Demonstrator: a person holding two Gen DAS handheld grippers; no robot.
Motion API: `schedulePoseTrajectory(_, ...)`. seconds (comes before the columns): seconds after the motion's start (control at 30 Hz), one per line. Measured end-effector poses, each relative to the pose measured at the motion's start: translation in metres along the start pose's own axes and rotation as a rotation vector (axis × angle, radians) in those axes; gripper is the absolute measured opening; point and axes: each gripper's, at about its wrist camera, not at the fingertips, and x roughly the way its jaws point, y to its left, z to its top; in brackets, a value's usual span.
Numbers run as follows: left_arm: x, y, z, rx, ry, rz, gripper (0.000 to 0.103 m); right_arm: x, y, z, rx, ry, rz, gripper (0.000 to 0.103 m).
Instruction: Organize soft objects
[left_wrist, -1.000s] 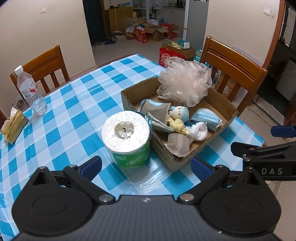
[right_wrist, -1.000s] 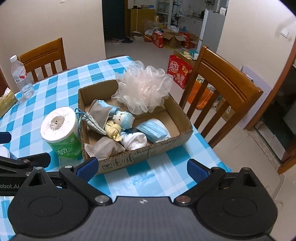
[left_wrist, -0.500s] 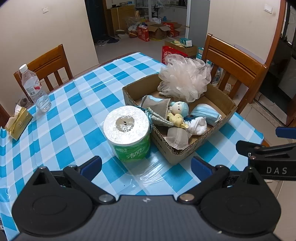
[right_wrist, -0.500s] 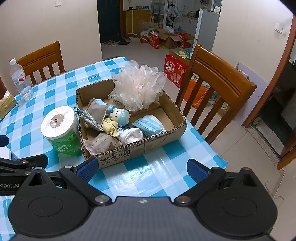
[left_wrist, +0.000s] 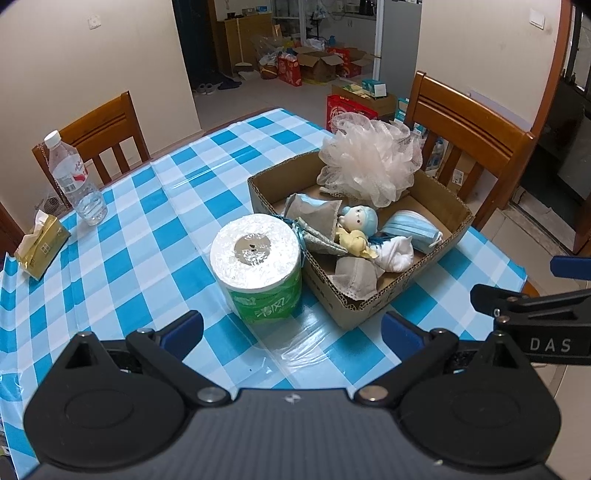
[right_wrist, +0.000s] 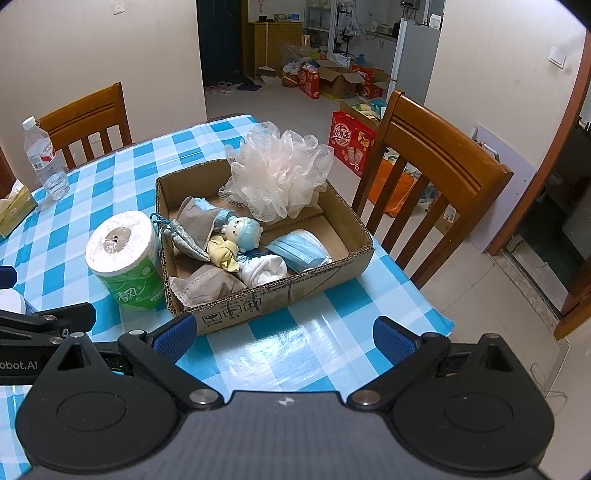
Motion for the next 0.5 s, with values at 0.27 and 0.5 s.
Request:
schedulePoseTrajectory(0.27,0.0017,0.0014,0.0022,-0.003,0.007,-0.005,0.102,-0.0010,0.0017,0.0003,-0.005,0.003,-0.002,0.103)
schedulePoseTrajectory(0.5,0.0042,0.0028,0.0028,0.001,0.009,-0.009,0.102,0.0011,0.0024,0.0024,-0.005,0.008,-0.006,0.103)
